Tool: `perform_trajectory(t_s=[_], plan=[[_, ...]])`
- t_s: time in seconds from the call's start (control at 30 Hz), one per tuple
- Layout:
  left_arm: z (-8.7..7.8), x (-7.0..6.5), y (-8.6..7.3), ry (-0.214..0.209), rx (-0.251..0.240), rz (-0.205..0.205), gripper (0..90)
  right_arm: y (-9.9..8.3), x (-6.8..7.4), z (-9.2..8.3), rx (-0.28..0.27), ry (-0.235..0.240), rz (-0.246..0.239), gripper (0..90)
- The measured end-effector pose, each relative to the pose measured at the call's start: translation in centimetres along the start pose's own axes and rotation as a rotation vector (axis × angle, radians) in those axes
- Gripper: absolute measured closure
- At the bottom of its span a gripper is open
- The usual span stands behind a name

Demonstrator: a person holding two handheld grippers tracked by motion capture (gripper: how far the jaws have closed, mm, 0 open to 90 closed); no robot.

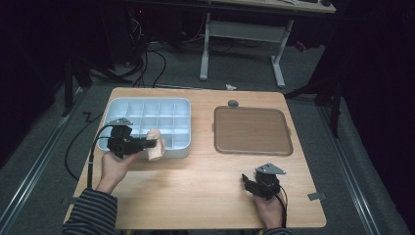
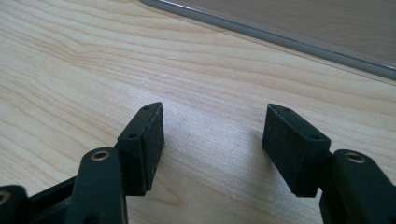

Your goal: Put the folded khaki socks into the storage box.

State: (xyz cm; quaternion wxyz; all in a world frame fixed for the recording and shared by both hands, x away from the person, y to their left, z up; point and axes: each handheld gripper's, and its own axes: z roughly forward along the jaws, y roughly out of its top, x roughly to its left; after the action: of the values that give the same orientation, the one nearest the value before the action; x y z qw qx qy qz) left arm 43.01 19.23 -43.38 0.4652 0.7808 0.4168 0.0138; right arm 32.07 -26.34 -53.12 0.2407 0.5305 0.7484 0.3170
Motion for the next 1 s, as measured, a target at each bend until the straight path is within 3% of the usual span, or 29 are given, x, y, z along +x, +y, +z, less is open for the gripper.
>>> perform_trajectory(t_s=[0.23,0.57,0.73,1.0], plan=[[-0.5,0.4,0.7,0.034,0.008,0.004,75.2,0.0,0.1,0.0,0.000,0.000,-0.001,38.8],[-0.6,2.2,0.9,0.058,0.011,-0.039,75.3,0.0,0.1,0.0,0.001,0.002,-0.001,38.4],[-0.6,2.1,1.7,0.079,0.021,-0.009,75.3,0.0,0.1,0.0,0.000,0.004,-0.004,38.3],[0.1,2.6,2.5,0.090,0.053,-0.015,75.3,0.0,0.1,0.0,0.000,0.005,-0.003,38.1]])
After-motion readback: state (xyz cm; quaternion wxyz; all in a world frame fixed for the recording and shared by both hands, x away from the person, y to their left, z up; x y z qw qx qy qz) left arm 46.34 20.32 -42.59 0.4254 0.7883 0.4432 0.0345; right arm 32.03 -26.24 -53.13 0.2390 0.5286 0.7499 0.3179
